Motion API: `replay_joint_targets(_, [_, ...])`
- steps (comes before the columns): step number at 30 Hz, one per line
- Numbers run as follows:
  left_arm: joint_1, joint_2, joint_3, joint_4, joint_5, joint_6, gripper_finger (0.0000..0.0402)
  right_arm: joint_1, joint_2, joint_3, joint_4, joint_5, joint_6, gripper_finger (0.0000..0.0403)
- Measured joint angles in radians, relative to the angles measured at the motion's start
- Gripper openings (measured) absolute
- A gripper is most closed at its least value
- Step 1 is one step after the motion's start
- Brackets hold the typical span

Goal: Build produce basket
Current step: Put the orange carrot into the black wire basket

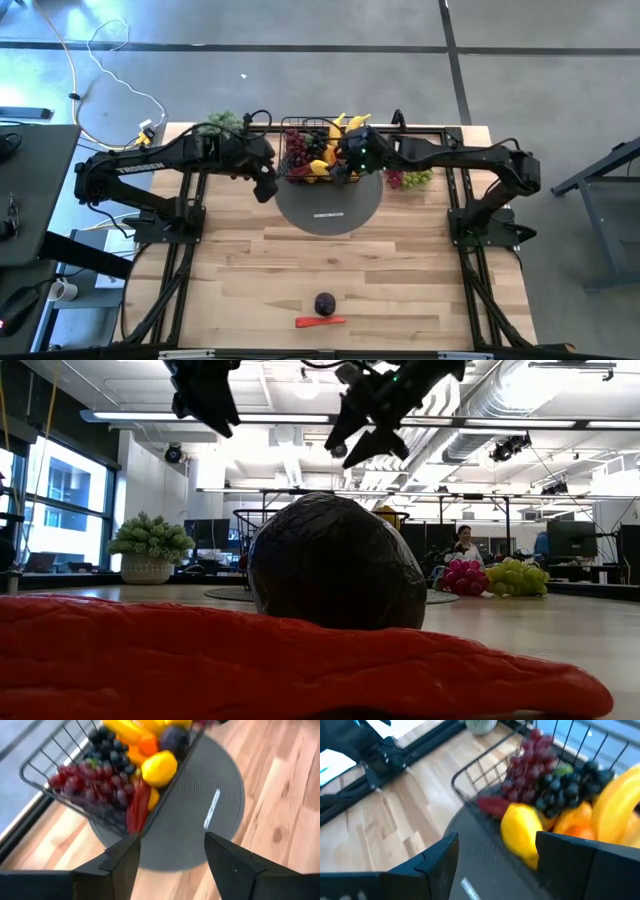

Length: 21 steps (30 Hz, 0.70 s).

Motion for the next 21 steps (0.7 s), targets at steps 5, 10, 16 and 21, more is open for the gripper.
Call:
replay_joint_targets(5, [-0.009, 0.000, 0.000, -0.087, 0.031, -0.019, 0.0247, 0.080, -0.024, 0.000, -0.082, 0.067, 0.096, 0.0245])
replay_joint_targets(10, [-0.019, 0.000, 0.000, -0.128, 0.004, -0.053, 0.0273, 0.174, -0.048, 0.000, -0.125, 0.180, 0.210, 0.0245])
replay_joint_targets(16, [-0.045, 0.000, 0.000, -0.127, 0.111, -0.058, 0.0273, 0.279, -0.053, 0.000, -0.135, 0.244, 0.320, 0.0245])
replay_joint_targets(21, [-0.139, 0.000, 0.000, -0.083, 0.153, -0.106, 0.0275, 0.343, -0.053, 0.000, -0.164, 0.295, 0.400, 0.0245])
